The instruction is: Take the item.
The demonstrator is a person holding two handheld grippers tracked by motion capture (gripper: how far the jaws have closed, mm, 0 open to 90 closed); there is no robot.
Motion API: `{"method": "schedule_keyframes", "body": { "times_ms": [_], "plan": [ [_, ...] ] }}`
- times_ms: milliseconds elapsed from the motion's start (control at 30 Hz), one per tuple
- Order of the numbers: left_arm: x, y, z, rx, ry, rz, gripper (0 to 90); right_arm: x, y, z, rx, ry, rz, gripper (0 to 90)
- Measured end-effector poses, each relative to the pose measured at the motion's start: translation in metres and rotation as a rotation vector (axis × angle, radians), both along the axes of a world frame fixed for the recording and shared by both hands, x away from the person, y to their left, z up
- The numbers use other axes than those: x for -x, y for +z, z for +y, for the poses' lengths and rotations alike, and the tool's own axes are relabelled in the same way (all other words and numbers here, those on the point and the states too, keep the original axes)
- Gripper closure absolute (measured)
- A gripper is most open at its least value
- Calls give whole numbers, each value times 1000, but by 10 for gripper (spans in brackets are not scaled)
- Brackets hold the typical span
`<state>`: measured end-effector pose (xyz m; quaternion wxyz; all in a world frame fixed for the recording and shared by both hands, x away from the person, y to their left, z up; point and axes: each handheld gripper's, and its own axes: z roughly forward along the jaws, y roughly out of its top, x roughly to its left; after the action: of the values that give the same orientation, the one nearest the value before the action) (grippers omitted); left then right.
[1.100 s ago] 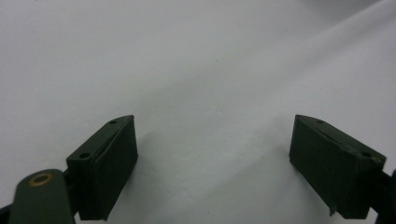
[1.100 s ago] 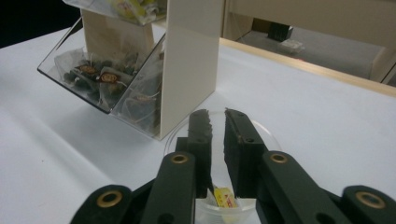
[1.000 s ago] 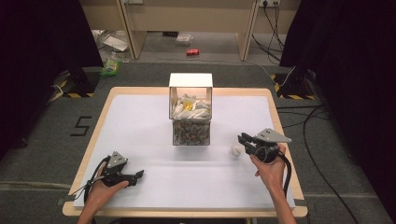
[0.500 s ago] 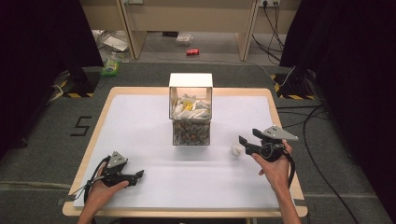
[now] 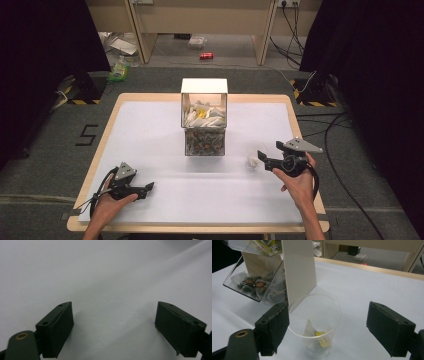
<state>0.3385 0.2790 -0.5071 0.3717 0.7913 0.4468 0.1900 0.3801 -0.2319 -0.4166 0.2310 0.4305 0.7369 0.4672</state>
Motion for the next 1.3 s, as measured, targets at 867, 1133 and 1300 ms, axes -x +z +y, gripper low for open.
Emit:
{"method": "schedule_keyframes", "body": {
  "times_ms": [867, 1133, 1300],
  "plan": [
    [0, 0, 0, -3, 0, -1, 147, 19, -18, -9, 8, -7, 33, 186],
    [0, 0, 0, -3, 1, -1, 146, 23, -29, -12, 12, -12, 52, 186],
    [0, 0, 0, -3, 1, -1, 146, 25, -38, -15, 13, -19, 67, 187]
  ]
}}
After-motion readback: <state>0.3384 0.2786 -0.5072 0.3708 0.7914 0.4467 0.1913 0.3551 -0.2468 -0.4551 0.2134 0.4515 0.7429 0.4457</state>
